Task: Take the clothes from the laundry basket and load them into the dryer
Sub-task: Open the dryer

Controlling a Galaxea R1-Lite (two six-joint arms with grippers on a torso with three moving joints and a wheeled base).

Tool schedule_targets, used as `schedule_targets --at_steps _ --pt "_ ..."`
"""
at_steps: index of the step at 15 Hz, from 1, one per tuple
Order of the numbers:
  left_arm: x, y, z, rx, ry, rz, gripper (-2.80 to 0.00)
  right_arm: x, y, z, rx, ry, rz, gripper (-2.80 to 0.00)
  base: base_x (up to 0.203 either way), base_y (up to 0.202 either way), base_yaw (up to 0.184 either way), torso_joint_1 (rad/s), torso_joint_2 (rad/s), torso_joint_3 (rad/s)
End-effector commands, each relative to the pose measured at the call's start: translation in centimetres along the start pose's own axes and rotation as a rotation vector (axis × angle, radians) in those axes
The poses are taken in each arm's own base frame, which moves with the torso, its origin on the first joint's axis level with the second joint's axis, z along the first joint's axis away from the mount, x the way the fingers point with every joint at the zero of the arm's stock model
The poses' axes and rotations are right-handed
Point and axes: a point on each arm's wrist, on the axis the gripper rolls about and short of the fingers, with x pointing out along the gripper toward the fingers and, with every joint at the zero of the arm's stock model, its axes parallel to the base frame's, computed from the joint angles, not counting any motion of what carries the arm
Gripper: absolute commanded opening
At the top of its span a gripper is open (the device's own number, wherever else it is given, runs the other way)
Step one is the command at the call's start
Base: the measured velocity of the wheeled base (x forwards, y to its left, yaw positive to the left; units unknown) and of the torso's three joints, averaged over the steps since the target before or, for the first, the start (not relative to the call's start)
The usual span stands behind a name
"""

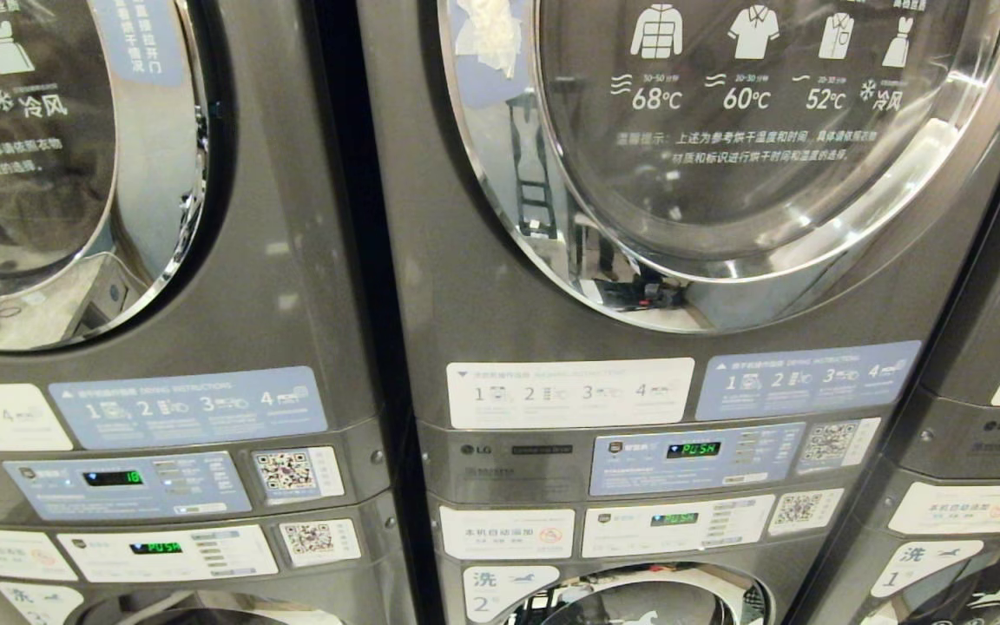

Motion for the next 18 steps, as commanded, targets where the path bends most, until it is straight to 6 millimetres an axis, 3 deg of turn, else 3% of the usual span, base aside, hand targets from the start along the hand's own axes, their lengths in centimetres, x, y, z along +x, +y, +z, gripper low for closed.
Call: schedule_targets --at_steps 1,2,5,6,8,9,11,13,18 --pt "0.0 0.0 0.0 -0.001 -0.001 0.0 -2.8 -0.2 -0.1 0.8 -0.006 -0.032 -0.01 -2.8 0.0 0.0 0.0 0.0 0.0 0.0" --pt "0.0 0.0 0.0 -0.001 -0.001 0.0 -2.8 -0.5 -0.3 1.8 -0.007 -0.065 -0.015 -2.8 0.0 0.0 0.0 0.0 0.0 0.0" --pt "0.0 0.0 0.0 0.0 -0.001 0.0 -2.8 -1.3 -1.4 8.6 0.023 -0.163 0.003 -2.8 0.0 0.0 0.0 0.0 0.0 0.0" --pt "0.0 0.0 0.0 -0.002 -0.001 0.0 -2.8 -0.6 -1.8 11.6 0.053 -0.156 0.038 -2.8 0.0 0.0 0.0 0.0 0.0 0.0" --pt "0.0 0.0 0.0 -0.002 -0.001 0.0 -2.8 2.8 -2.7 17.2 0.11 -0.103 0.155 -2.8 0.0 0.0 0.0 0.0 0.0 0.0" --pt "0.0 0.0 0.0 -0.002 -0.001 0.0 -2.8 5.0 -2.9 19.0 0.136 -0.064 0.232 0.0 0.0 0.0 0.0 0.0 0.0 0.0" --pt "0.0 0.0 0.0 -0.002 -0.001 0.0 -2.8 9.2 -3.1 21.2 0.182 0.006 0.427 0.0 0.0 0.0 0.0 0.0 0.0 0.0" --pt "0.0 0.0 0.0 -0.002 -0.001 0.0 -2.8 12.0 -2.9 23.7 0.203 0.002 0.678 0.0 0.0 0.0 0.0 0.0 0.0 0.0" --pt "0.0 0.0 0.0 -0.001 -0.001 0.0 -2.8 18.4 -0.4 24.6 0.106 -0.02 0.947 0.0 0.0 0.0 0.0 0.0 0.0 0.0"
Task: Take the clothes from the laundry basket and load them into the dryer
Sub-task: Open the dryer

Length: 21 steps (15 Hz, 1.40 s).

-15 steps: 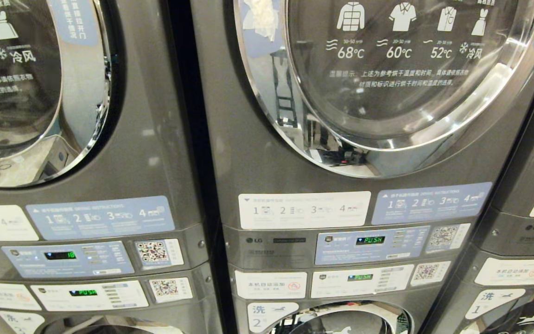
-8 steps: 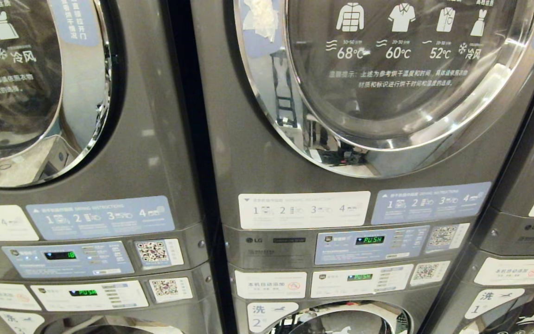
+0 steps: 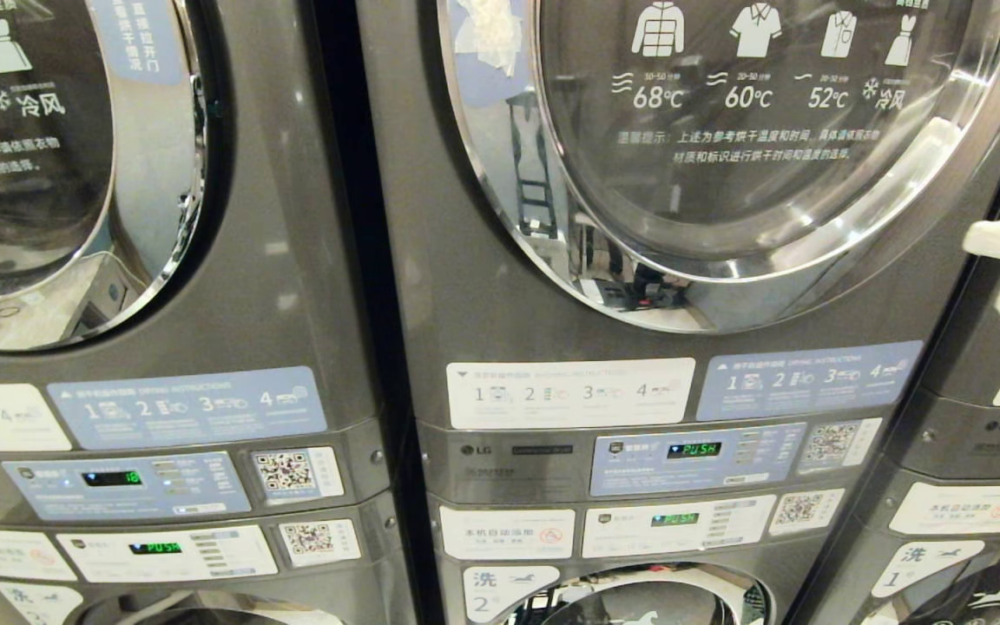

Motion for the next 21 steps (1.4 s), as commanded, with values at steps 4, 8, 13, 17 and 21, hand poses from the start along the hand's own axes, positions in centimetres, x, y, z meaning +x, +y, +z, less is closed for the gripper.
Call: schedule_targets --at_steps 4,8,13,17,21 --pt "0.0 0.0 0.0 -0.001 -0.001 0.0 -2.8 10.1 -5.8 0.8 -0.071 -0.011 0.129 0.0 0.0 0.0 0.0 0.0 0.0 0.0" --pt "0.0 0.0 0.0 0.001 -0.001 0.0 -2.8 18.1 -7.7 2.5 -0.151 -0.111 0.109 0.0 0.0 0.0 0.0 0.0 0.0 0.0" --pt "0.0 0.0 0.0 0.0 -0.001 0.0 -2.8 23.9 -5.9 3.5 -0.19 -0.206 0.141 0.0 0.0 0.0 0.0 0.0 0.0 0.0" --pt "0.0 0.0 0.0 -0.001 -0.001 0.0 -2.8 25.9 -4.4 3.3 -0.183 -0.215 0.163 0.0 0.0 0.0 0.0 0.0 0.0 0.0" --pt "0.0 0.0 0.0 -0.001 -0.001 0.0 -2.8 26.8 -3.3 3.3 -0.176 -0.22 0.167 0.0 0.0 0.0 0.0 0.0 0.0 0.0"
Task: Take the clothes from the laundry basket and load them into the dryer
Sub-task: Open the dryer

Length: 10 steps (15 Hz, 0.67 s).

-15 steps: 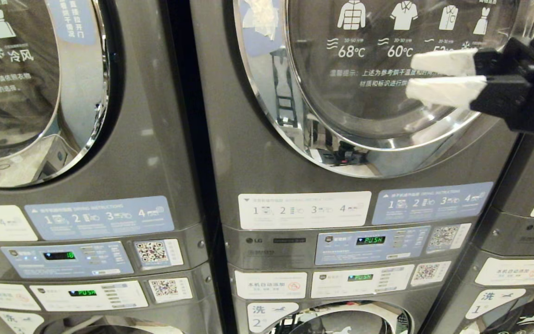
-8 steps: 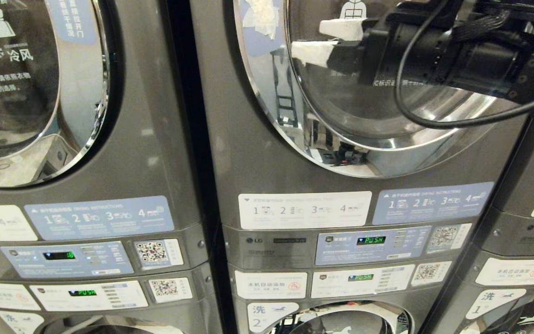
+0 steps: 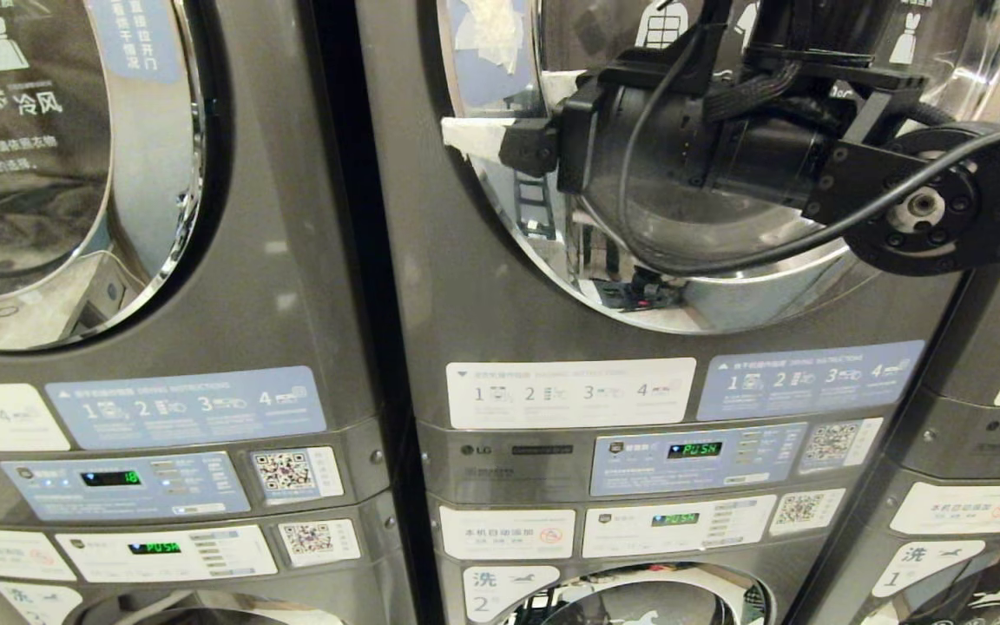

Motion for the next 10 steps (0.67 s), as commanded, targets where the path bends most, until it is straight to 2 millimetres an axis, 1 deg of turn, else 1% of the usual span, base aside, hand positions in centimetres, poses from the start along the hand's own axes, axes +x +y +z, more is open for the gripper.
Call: schedule_targets --at_steps 1,2,4,8,10 --pt "0.0 0.0 0.0 0.0 -0.001 0.0 -2.8 0.5 0.7 0.1 0.004 -0.009 0.022 0.0 0.0 0.0 0.0 0.0 0.0 0.0" --pt "0.0 0.0 0.0 -0.001 -0.001 0.0 -2.8 0.3 0.9 0.4 0.005 -0.012 0.026 0.0 0.0 0.0 0.0 0.0 0.0 0.0" --pt "0.0 0.0 0.0 0.001 -0.001 0.0 -2.8 -0.8 1.5 1.5 0.016 -0.01 0.034 0.0 0.0 0.0 0.0 0.0 0.0 0.0" --pt "0.0 0.0 0.0 -0.001 -0.001 0.0 -2.8 -4.4 3.1 3.3 0.053 0.014 0.09 0.0 0.0 0.0 0.0 0.0 0.0 0.0" --pt "0.0 0.0 0.0 -0.001 -0.001 0.0 -2.8 -6.4 4.0 3.6 0.067 0.028 0.124 0.0 0.0 0.0 0.0 0.0 0.0 0.0"
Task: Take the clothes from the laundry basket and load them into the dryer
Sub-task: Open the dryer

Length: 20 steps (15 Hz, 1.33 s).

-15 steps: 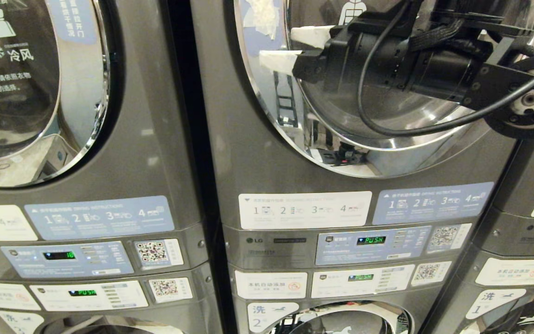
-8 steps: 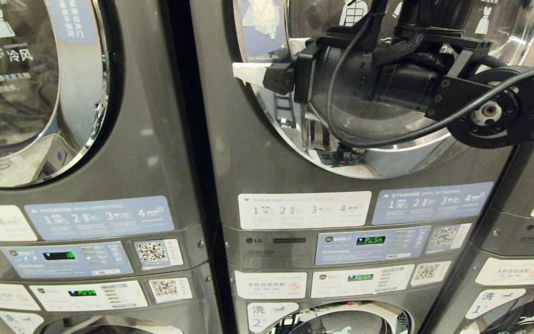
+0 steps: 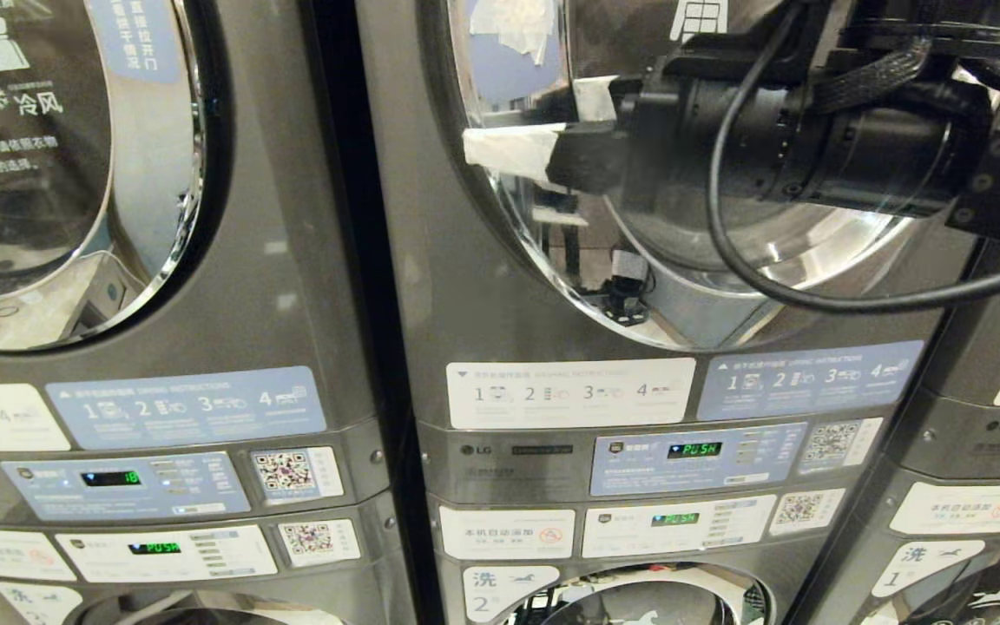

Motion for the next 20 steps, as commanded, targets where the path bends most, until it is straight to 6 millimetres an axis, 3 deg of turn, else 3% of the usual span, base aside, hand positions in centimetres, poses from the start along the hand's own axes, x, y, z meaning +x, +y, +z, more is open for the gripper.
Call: schedule_targets --at_steps 1,8,16,20 --pt "0.0 0.0 0.0 -0.001 -0.001 0.0 -2.8 -3.2 1.6 1.5 -0.012 -0.017 0.019 0.0 0.0 0.0 0.0 0.0 0.0 0.0" --pt "0.0 0.0 0.0 -0.001 -0.001 0.0 -2.8 -8.4 4.9 2.7 0.015 -0.031 0.088 0.0 0.0 0.0 0.0 0.0 0.0 0.0" --pt "0.0 0.0 0.0 0.0 -0.001 0.0 -2.8 -14.8 9.7 2.5 0.058 0.007 0.182 0.0 0.0 0.0 0.0 0.0 0.0 0.0" --pt "0.0 0.0 0.0 0.0 -0.001 0.0 -2.8 -19.5 13.0 3.5 0.058 0.001 0.185 0.0 0.0 0.0 0.0 0.0 0.0 0.0"
